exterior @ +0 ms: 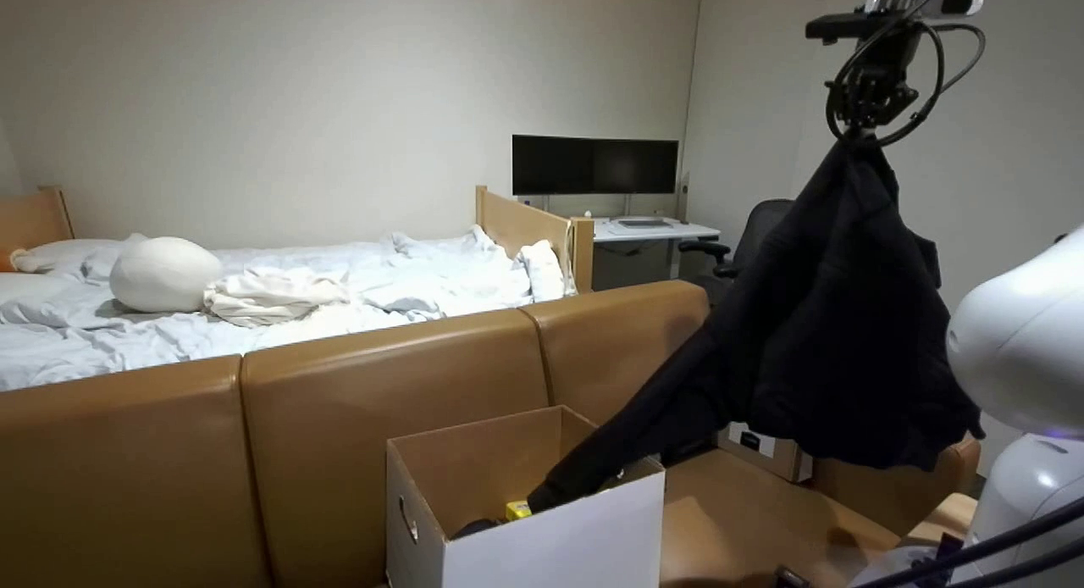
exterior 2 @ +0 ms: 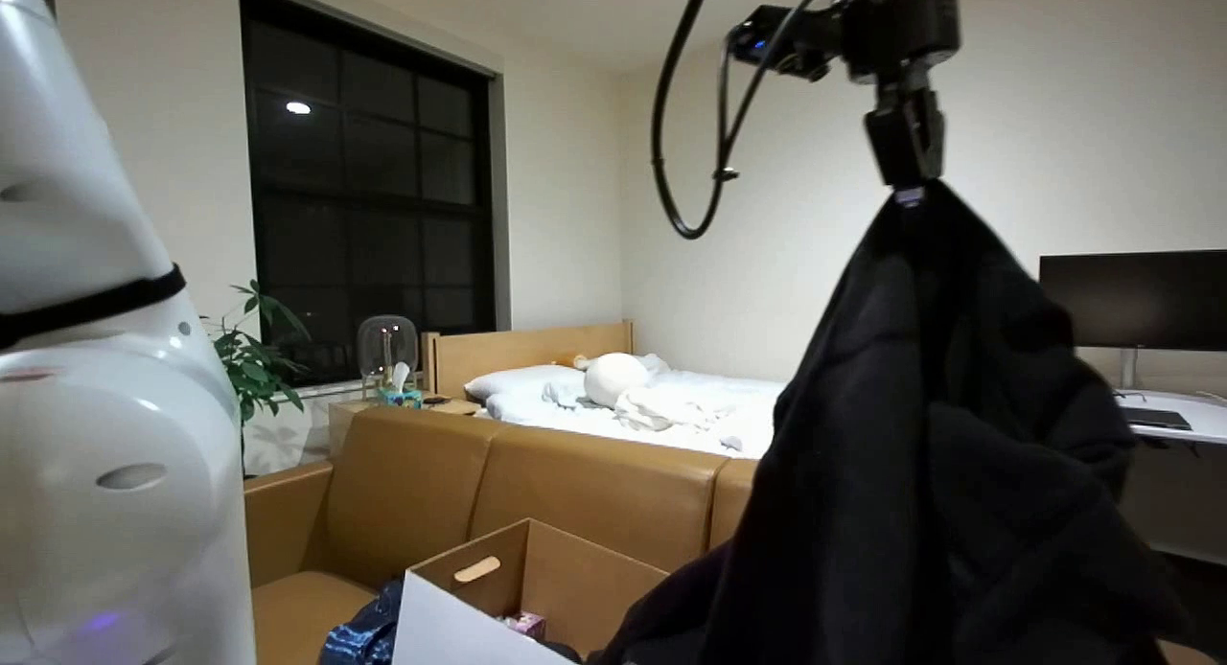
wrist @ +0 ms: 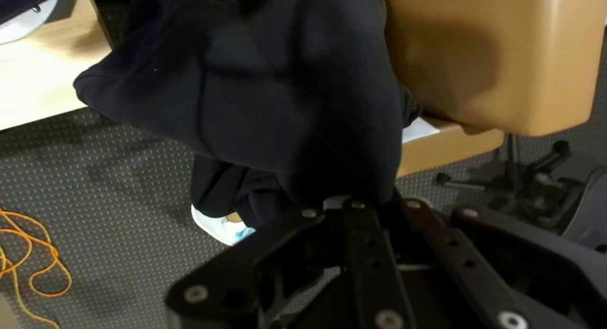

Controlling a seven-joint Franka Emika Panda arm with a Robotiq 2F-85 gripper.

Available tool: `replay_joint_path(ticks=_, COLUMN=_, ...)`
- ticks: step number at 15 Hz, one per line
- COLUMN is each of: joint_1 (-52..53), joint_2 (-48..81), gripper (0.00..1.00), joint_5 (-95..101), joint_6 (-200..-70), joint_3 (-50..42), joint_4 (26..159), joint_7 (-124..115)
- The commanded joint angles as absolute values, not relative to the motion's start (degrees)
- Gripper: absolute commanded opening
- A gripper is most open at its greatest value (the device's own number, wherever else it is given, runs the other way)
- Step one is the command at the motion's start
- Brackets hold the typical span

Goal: Remove the black jersey from the box and put it on the couch

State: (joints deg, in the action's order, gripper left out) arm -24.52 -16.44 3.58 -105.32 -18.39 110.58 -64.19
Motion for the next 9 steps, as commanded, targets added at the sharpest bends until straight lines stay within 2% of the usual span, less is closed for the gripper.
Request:
replay_joint_path(ticks=1, joint_1=-26.31, joint_2=-4.93, gripper=0.02, joint_5=3.07, joint_6=-104.8, joint_3=-21.4, joint_4=96.59, joint_7=-69.21)
replay_joint_path(ticks=9, joint_1=-29.18, joint_2=5.38, gripper=0.02, joint_5=2.37, joint_6=-92.58, joint_3=-29.15, joint_4=77.28, joint_7=-81.28)
